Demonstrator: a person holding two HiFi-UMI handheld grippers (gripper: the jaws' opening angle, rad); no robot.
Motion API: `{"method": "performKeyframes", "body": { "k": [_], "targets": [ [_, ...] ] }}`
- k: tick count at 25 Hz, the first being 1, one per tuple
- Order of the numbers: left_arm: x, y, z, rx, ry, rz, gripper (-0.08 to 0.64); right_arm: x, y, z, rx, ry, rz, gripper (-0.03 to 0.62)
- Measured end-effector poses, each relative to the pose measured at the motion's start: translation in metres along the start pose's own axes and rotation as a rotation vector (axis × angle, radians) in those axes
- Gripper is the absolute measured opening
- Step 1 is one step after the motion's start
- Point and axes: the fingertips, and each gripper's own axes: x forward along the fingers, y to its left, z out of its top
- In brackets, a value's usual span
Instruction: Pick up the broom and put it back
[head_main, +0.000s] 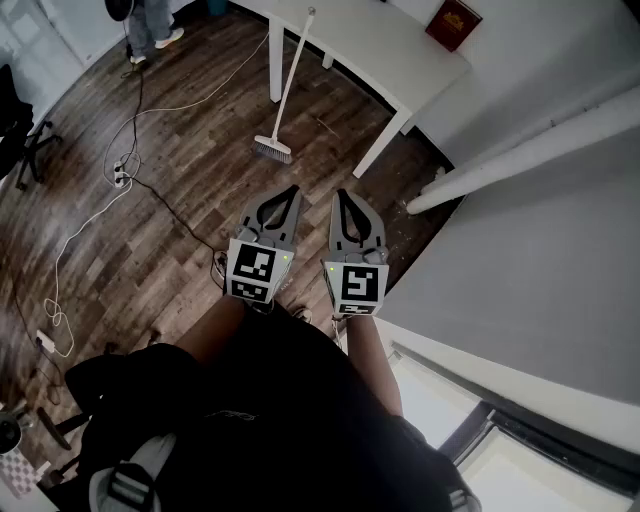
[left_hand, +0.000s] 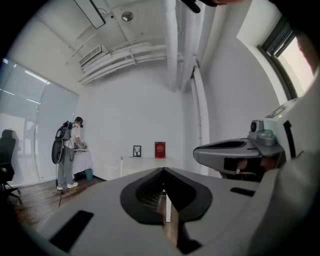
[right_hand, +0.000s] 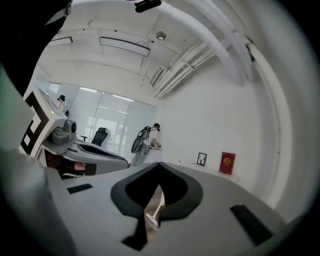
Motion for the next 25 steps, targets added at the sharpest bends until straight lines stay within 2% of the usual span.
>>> {"method": "performKeyframes", "body": {
  "k": [6, 11, 17, 21, 25],
  "targets": [
    [-0.007, 0.028, -0.013, 0.001, 0.034, 0.012, 0.002, 0.019, 0.028, -0.004, 0.013, 0.008, 0.020, 0.021],
    [-0.013, 0.064, -0.029, -0.037, 0.063, 0.072, 0.002, 0.050, 0.057, -0.012, 0.040, 0.006, 0.126, 0.021],
    [-0.033, 0.137, -0.039, -0.084, 0.082, 0.220, 0.002, 0.104, 0.108, -0.008, 0.073, 0.049, 0.257, 0.023],
    [-0.056, 0.198, -0.061, -0.150, 0.131, 0.334, 0.002, 0.148, 0.143, -0.040, 0.014, 0.114, 0.383, 0.023],
    [-0.081, 0.268, -0.093, -0.212, 0.188, 0.434, 0.002, 0.206, 0.185, -0.051, 0.043, 0.165, 0.448, 0.023]
  ]
}}
